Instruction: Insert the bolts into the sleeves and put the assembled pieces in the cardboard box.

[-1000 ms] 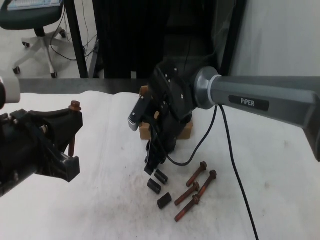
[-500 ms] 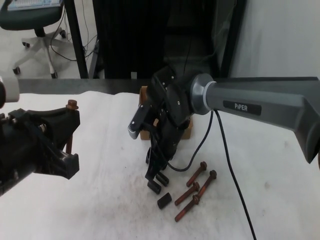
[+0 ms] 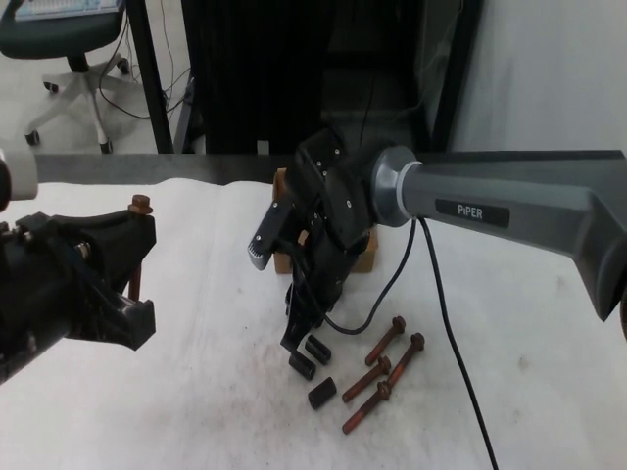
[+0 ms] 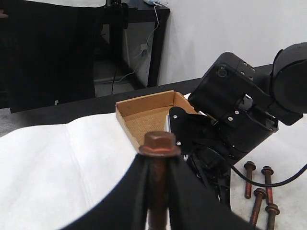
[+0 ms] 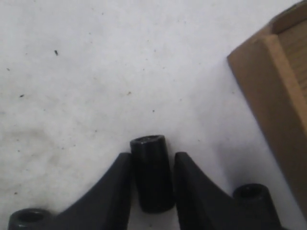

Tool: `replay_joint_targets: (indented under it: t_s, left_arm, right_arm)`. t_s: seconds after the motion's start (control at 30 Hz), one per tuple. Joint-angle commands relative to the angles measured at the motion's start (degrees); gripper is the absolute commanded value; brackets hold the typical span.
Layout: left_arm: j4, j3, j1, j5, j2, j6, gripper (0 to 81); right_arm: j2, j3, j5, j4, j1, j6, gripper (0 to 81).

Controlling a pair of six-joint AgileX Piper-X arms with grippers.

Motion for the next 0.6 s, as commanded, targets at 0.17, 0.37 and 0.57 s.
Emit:
replay_joint_targets:
  t_s: [0.17, 0.37, 0.57]
  left_arm:
    - [-0.7, -0.2, 0.1, -0.3, -0.7, 0.0, 0.3]
    - [-3.7, -0.2, 0.1, 0.0, -0.7, 0.0, 0.3]
    - [-16.7, -0.2, 0.1, 1.4, -0.5, -15.2, 0.3]
  right_arm:
    - [0.7, 0.0, 4.3, -0.7, 0.0, 0.1, 0.6]
    - [-4.6, -0.3, 4.3, -0.8, -0.2, 12.7, 0.8]
    - [-16.6, -0.2, -6.6, 1.4, -3.7, 24.9, 0.8]
